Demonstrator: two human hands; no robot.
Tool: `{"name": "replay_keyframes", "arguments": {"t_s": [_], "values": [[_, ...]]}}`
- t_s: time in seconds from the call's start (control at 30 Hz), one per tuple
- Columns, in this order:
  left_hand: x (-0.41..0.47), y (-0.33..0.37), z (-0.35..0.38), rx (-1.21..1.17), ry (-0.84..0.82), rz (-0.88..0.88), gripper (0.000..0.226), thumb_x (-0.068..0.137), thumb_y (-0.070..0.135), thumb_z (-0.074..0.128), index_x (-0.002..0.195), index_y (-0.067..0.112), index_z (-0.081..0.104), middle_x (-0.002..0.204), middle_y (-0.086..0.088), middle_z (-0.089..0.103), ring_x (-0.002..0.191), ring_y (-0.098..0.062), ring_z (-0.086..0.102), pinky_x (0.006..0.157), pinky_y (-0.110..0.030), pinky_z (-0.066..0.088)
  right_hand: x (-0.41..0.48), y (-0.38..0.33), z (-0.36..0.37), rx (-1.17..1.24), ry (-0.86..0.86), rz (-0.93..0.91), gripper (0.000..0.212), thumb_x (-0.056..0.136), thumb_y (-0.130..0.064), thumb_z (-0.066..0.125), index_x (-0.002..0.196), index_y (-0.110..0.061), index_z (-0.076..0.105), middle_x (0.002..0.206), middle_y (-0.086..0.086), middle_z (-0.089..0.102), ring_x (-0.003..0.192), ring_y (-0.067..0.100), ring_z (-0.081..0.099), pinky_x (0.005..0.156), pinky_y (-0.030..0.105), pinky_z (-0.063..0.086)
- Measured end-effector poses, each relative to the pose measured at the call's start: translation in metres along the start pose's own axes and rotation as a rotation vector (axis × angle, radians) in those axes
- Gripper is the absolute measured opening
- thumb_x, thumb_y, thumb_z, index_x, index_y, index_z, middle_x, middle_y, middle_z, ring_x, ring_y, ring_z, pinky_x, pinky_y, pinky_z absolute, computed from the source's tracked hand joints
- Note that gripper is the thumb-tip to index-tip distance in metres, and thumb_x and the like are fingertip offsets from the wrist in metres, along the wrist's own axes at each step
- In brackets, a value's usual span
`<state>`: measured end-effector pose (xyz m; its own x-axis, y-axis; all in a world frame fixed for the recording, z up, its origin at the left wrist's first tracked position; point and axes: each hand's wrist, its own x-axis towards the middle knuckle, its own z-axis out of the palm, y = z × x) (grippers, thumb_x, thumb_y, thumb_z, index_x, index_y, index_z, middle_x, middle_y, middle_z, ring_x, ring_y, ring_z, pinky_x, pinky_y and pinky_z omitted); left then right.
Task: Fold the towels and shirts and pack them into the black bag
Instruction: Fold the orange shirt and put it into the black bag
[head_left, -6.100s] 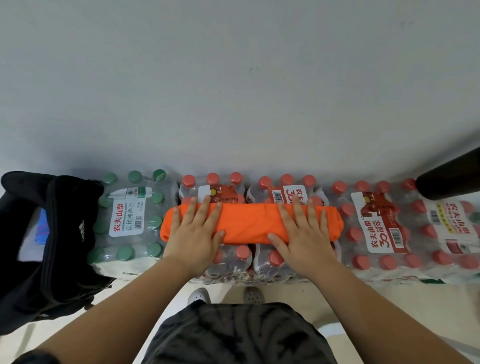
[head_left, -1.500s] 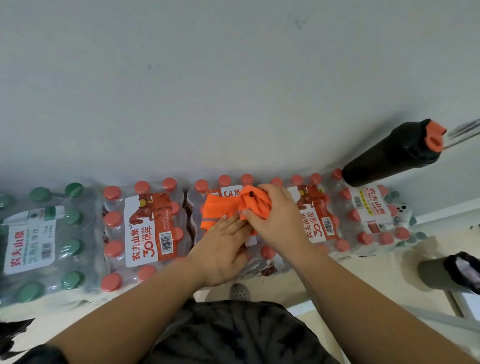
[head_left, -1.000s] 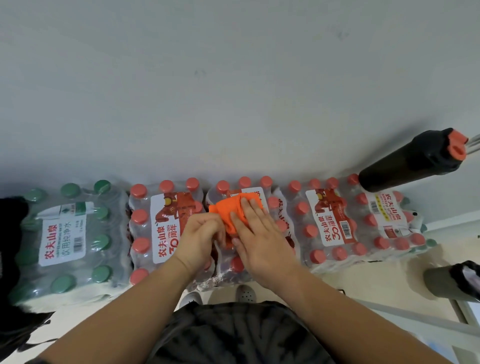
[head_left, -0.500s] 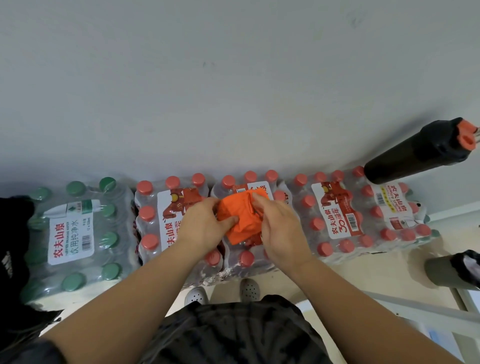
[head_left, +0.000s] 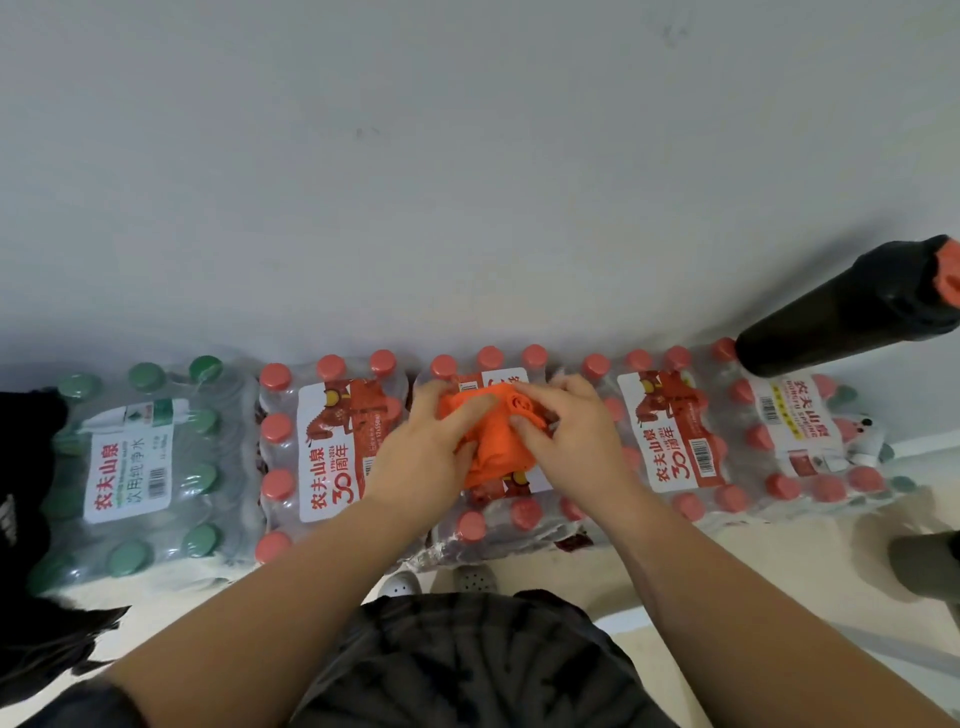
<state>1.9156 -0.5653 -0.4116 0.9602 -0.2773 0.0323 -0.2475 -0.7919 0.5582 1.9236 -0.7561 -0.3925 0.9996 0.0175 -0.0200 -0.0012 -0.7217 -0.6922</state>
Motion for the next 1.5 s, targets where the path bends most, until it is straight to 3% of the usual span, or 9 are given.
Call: {"name": "replay_keyframes", "arguments": {"t_s": [0.17,0.47,0.6,0.7,0.9,1.07,1.17,1.3,1.5], "values": [[0.0,-0.007,0.01,0.072,-0.025,0.094,0.031,0.095,0.029,0.058,0.123,0.034,0.069,0.151,-0.013,0.041,0.107,-0.037,0.064,0.074,-0.047,0.061,-0.001,0.011,-0.009,-0.007,-0.014,0.098,0.025,0.09,-0.026,0.065,0.115,-0.027,0.069,0.098,-0.009,0.066,0.089,0.006,0.061,0.075,0.022,0.047],[0.005,-0.01,0.016,-0.079,-0.043,0.096,0.027,0.093,0.036,0.061,0.115,0.027,0.075,0.14,-0.006,0.05,0.111,-0.028,0.062,0.088,-0.041,0.057,0.011,0.016,-0.027,0.472,0.171,0.496,0.016,0.079,-0.016,0.06,0.074,-0.011,0.075,0.081,0.024,0.07,0.086,0.045,0.068,0.069,0.064,0.056],[0.011,-0.009,0.02,-0.115,-0.026,0.102,0.024,0.091,0.029,0.068,0.113,0.026,0.076,0.135,-0.007,0.053,0.109,-0.03,0.063,0.084,-0.044,0.058,0.004,-0.01,-0.025,0.192,0.155,0.251,0.024,0.085,-0.022,0.06,0.064,-0.014,0.067,0.058,0.007,0.061,0.057,0.021,0.059,0.055,0.042,0.051],[0.015,-0.006,0.019,-0.131,-0.057,0.103,0.022,0.089,0.03,0.066,0.109,0.027,0.077,0.13,-0.008,0.056,0.105,-0.03,0.063,0.079,-0.042,0.057,-0.006,-0.032,-0.009,-0.042,0.079,0.035,0.018,0.089,-0.026,0.061,0.073,-0.021,0.066,0.065,-0.006,0.059,0.062,0.008,0.055,0.057,0.024,0.041],[0.007,-0.025,0.016,-0.389,-0.028,0.013,0.018,0.083,0.016,0.074,0.096,0.028,0.078,0.138,0.003,0.052,0.124,-0.015,0.053,0.102,-0.027,0.043,-0.022,-0.022,0.011,-0.259,-0.05,-0.114,0.048,0.092,-0.03,0.036,0.125,-0.014,0.068,0.108,0.002,0.065,0.102,0.022,0.058,0.087,0.041,0.053],[0.002,-0.026,0.008,-0.748,-0.027,-0.311,0.042,0.086,0.034,0.064,0.127,0.035,0.052,0.134,0.011,0.048,0.115,-0.016,0.058,0.093,-0.04,0.055,-0.029,-0.011,0.025,-0.447,-0.022,-0.244,0.034,0.097,-0.023,0.05,0.126,-0.018,0.068,0.1,-0.003,0.054,0.091,0.022,0.05,0.075,0.04,0.049],[0.01,-0.011,0.004,-0.696,-0.025,-0.512,0.057,0.085,0.05,0.07,0.132,0.023,0.052,0.123,0.008,0.06,0.11,-0.011,0.061,0.084,-0.021,0.051,-0.025,-0.016,0.025,-0.486,-0.056,-0.277,0.027,0.096,-0.022,0.057,0.119,-0.021,0.071,0.098,-0.006,0.054,0.088,0.021,0.049,0.071,0.04,0.049],[0.022,-0.002,0.001,-0.519,0.013,-0.542,0.027,0.08,0.04,0.079,0.093,0.017,0.071,0.083,0.007,0.071,0.079,-0.011,0.069,0.064,-0.019,0.052,-0.008,-0.016,0.008,-0.154,-0.119,-0.166,0.016,0.088,-0.018,0.069,0.102,-0.025,0.072,0.097,-0.007,0.059,0.085,0.014,0.058,0.076,0.038,0.054],[0.021,0.001,0.002,-0.528,0.019,-0.537,0.028,0.077,0.031,0.082,0.102,0.025,0.071,0.091,0.01,0.073,0.081,-0.006,0.07,0.077,-0.034,0.061,0.014,-0.003,0.001,-0.083,-0.129,0.071,0.071,0.068,-0.046,0.086,0.13,-0.026,0.06,0.114,-0.004,0.05,0.106,0.017,0.055,0.093,0.033,0.05]]}}
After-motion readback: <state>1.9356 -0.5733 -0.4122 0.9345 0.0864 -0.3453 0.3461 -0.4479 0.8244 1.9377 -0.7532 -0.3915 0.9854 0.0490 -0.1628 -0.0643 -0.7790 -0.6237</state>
